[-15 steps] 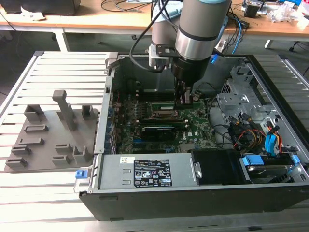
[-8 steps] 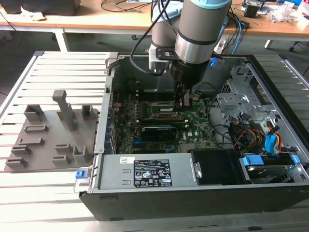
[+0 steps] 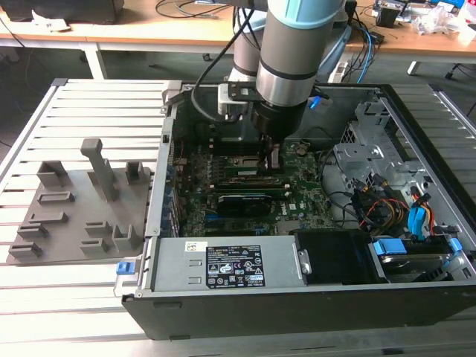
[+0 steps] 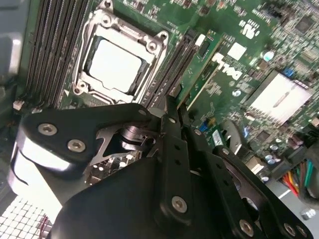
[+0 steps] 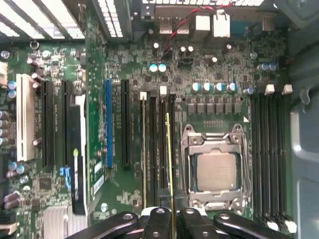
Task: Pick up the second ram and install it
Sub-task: 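Insert the second ram into the second slot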
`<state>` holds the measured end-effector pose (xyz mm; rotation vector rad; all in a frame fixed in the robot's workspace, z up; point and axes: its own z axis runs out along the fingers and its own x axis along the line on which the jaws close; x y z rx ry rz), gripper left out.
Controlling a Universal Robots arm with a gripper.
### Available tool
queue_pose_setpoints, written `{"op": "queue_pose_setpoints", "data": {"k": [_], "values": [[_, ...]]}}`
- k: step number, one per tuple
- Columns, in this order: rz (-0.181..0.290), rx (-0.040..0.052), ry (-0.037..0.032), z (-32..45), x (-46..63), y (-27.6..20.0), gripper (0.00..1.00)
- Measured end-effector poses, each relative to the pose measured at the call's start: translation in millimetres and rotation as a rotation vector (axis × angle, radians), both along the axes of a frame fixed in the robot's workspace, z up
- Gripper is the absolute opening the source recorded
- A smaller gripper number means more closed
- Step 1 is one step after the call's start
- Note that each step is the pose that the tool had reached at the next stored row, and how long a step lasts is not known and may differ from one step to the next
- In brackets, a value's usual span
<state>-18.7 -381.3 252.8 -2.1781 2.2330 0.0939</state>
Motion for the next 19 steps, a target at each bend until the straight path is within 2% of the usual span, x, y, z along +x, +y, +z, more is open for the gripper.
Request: {"op": "queue_pose_setpoints", "data": {"k": [2,5,7,8,12,14,15,16,17,19], "values": [[0.0,-0.0001,0.0,-3.1,-12.2,0.0,0.14],[0.0,-0.0001,0.0,-6.6,-16.1,0.0,0.14],[0.0,0.0,0.0,-10.0,-17.2,0.0,0.14],[0.0,0.0,0.0,-14.3,-17.6,0.0,0.14],[-0.002,-0.0032,0.0,-20.3,-19.2,-0.2,0.14],[-0.002,-0.0133,0.0001,-22.0,-19.2,-0.2,0.14],[-0.002,-0.0212,0.0,-22.6,-18.3,-0.2,0.14],[-0.002,-0.0244,0.0,-22.9,-16.2,0.3,0.14],[-0.002,-0.0245,0.0,-23.0,-14.7,0.7,0.14],[-0.002,-0.0178,-0.0001,-23.1,-14.4,1.6,0.14]]}}
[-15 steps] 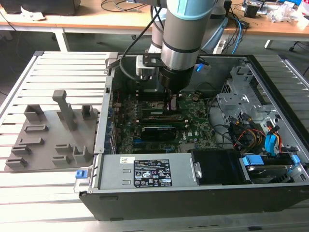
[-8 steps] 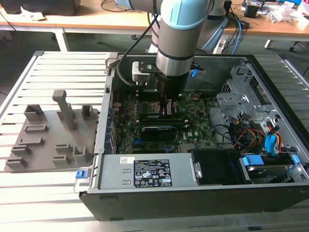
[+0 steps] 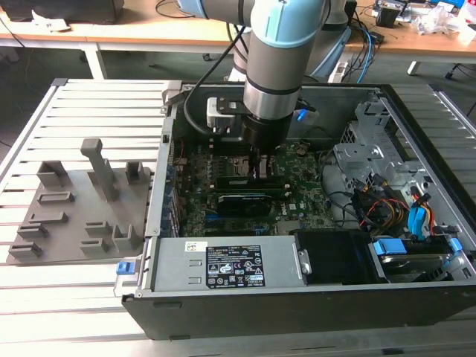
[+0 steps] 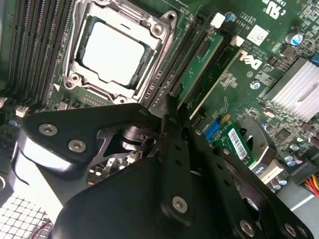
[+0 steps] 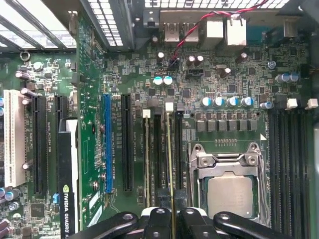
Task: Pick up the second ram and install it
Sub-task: 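Insert the second ram into the second slot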
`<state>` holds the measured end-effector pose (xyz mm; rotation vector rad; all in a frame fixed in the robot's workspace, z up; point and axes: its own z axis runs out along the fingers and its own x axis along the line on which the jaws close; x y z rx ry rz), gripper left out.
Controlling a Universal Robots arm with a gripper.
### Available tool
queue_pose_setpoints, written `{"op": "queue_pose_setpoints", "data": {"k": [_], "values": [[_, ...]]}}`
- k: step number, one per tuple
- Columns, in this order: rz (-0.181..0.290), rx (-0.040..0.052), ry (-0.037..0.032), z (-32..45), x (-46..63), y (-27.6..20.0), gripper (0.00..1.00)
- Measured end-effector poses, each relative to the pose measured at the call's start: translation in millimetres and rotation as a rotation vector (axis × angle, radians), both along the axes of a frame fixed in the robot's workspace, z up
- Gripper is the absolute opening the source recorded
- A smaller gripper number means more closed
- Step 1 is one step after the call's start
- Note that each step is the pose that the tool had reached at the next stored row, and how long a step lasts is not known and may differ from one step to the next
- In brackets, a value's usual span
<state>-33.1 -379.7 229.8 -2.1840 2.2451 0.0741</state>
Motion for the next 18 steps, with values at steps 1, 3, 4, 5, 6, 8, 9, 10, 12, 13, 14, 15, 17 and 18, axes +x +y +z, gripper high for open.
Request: {"op": "queue_pose_setpoints", "data": {"k": [1,3,4,5,6,8,9,10,12,13,14,15,17,18], "values": [[0.0,0.0004,0.0002,0.0,0.3,0.0,0.14],[0.0,0.0005,0.0001,-1.1,1.4,0.1,0.14],[0.0,0.0007,0.0001,-1.4,1.4,0.1,0.14],[0.0,0.001,0.0001,-1.9,1.5,0.1,0.14],[0.0,0.0014,0.0001,-2.2,1.5,0.1,0.14],[0.0,0.0052,0.0001,-2.9,1.5,0.1,0.14],[0.0,0.007,0.0,-3.3,1.5,0.1,0.14],[0.0,0.0068,0.0002,-3.4,1.2,0.0,0.14],[0.0,0.007,0.0001,-3.9,0.8,0.0,0.14],[0.0,0.0072,0.0,-4.5,0.8,0.1,0.14],[0.0,0.007,0.0001,-5.0,0.8,0.1,0.14],[0.0,0.0069,0.0002,-5.9,0.7,0.1,0.14],[0.0,0.0068,0.0001,-7.4,0.4,0.0,0.14],[0.0,0.0067,0.0002,-7.4,-0.2,0.1,0.14]]}}
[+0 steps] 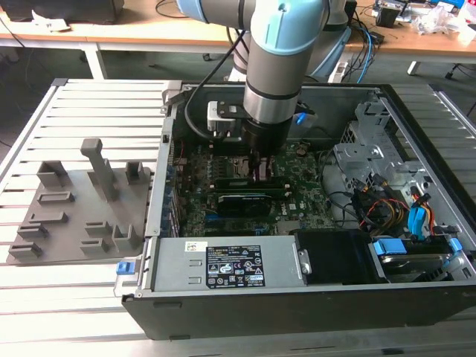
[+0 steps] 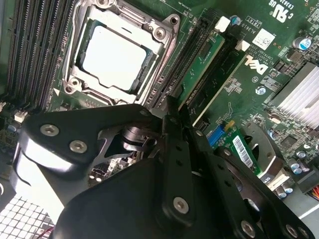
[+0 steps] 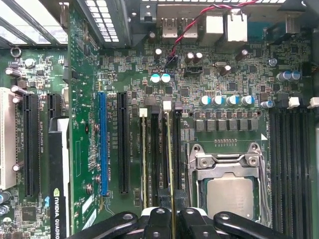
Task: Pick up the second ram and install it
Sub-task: 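Insert the second ram into the second slot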
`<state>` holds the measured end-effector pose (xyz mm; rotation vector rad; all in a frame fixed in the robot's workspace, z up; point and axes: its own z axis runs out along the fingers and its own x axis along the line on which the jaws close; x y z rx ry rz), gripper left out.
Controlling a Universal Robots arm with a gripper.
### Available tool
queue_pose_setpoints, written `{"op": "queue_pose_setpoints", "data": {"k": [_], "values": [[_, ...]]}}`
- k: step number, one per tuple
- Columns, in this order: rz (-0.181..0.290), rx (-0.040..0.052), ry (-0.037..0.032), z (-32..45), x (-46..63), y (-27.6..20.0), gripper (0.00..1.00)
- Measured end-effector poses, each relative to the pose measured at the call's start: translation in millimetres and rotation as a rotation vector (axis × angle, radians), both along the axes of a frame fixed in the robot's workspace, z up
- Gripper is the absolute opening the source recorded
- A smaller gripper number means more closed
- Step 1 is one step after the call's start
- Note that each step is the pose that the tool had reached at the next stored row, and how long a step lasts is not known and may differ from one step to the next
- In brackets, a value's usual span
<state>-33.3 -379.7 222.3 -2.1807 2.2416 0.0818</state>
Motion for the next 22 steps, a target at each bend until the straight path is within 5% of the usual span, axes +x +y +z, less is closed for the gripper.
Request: {"op": "queue_pose_setpoints", "data": {"k": [13,17,19,22], "values": [[-0.001,0.0004,-0.0003,-2.5,-0.6,-2.2,0.14],[-0.001,0.0002,0.0002,-2.1,-0.6,-2.2,0.27],[-0.001,0.0,0.0,1.5,-0.6,-2.1,0.27],[-0.001,-0.0029,0.0,25.0,-0.6,-0.8,0.27]]}}
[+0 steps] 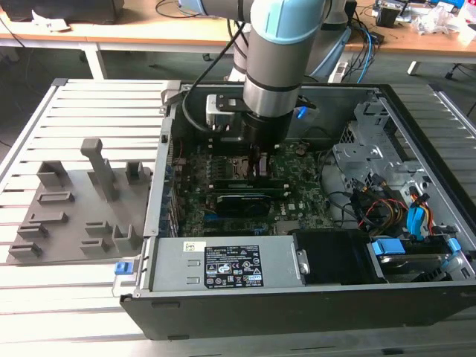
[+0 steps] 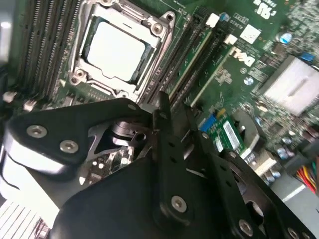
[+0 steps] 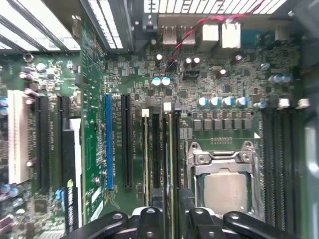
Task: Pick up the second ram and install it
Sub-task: 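Insert the second ram into the second slot, then press down the second ram until it locks into place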
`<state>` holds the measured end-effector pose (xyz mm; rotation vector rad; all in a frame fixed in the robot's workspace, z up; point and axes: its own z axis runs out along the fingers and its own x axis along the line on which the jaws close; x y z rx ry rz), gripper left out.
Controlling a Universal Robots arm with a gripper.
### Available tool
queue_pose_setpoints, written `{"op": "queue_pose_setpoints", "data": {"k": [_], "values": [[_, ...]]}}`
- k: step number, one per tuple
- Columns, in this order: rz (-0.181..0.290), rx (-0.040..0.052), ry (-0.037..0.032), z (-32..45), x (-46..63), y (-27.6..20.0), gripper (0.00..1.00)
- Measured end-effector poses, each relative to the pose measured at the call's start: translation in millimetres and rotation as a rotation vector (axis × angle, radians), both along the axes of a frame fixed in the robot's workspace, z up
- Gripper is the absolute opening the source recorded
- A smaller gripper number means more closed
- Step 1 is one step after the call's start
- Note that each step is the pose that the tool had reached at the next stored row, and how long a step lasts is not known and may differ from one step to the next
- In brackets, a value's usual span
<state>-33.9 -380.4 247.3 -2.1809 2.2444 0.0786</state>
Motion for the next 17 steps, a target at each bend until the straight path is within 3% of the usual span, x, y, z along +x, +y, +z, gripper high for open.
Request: {"op": "queue_pose_setpoints", "data": {"k": [3,4,5,6,7,15,17], "values": [[0.0,-0.0094,0.0001,29.5,0.0,2.4,0.27],[0.0,-0.0102,0.0,35.8,0.1,3.1,0.27],[0.0,-0.0102,0.0001,38.6,0.0,3.2,0.19],[0.0,-0.0102,0.0,41.0,0.0,3.3,0.19],[0.0,-0.0103,0.0001,50.1,0.0,3.6,0.13],[0.0,-0.0102,0.0,52.4,0.0,3.6,0.11],[0.0,-0.0102,0.0005,52.2,4.2,3.6,0.11]]}}
